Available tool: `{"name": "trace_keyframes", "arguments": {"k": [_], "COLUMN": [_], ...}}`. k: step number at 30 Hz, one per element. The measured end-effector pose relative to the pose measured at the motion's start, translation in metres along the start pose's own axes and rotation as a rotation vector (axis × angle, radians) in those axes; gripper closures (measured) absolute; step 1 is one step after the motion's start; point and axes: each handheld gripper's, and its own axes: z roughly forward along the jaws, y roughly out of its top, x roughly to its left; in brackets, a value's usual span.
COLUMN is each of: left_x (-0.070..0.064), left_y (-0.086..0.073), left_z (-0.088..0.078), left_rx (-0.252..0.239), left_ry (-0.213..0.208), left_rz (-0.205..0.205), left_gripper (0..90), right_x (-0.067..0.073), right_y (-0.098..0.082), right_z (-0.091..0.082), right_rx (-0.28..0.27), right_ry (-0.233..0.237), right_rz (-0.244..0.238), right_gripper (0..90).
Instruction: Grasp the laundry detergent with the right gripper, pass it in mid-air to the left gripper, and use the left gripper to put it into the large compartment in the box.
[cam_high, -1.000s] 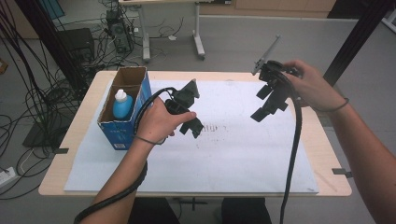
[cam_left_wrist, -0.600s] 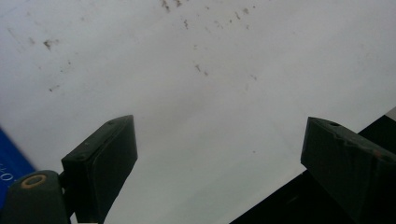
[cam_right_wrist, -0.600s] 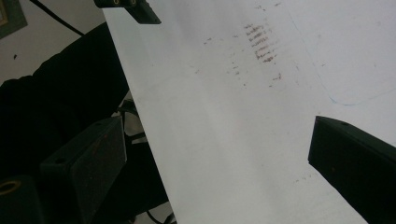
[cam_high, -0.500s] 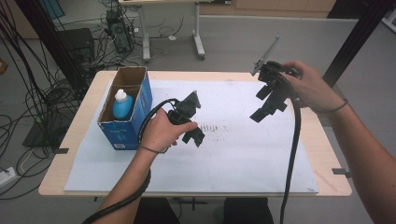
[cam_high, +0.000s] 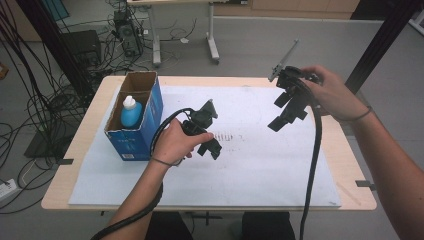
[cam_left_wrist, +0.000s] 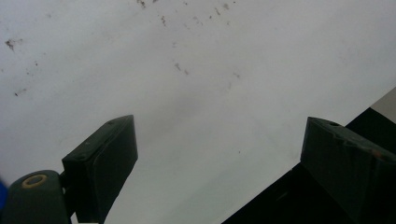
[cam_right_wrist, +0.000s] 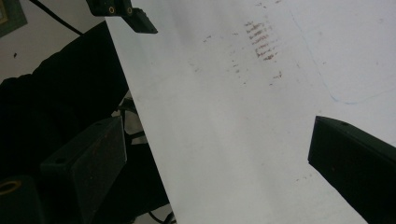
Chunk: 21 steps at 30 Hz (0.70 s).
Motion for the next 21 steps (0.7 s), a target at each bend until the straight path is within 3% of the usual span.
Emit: {"name": "trace_keyframes", "arguments": {"k": [21], "left_x": [0.0010], "left_y": [-0.0008], "left_z": [-0.0030], "left_rx": [-0.003], "left_ry": [-0.007], "left_rz": [-0.005], "left_gripper": [11.3], "right_x": [0.0029], "right_y": [-0.0011], "right_z": [-0.0031], "right_rx": [-0.011], "right_ry": [-0.003], "right_rz": [0.004], "right_gripper": [4.0]}}
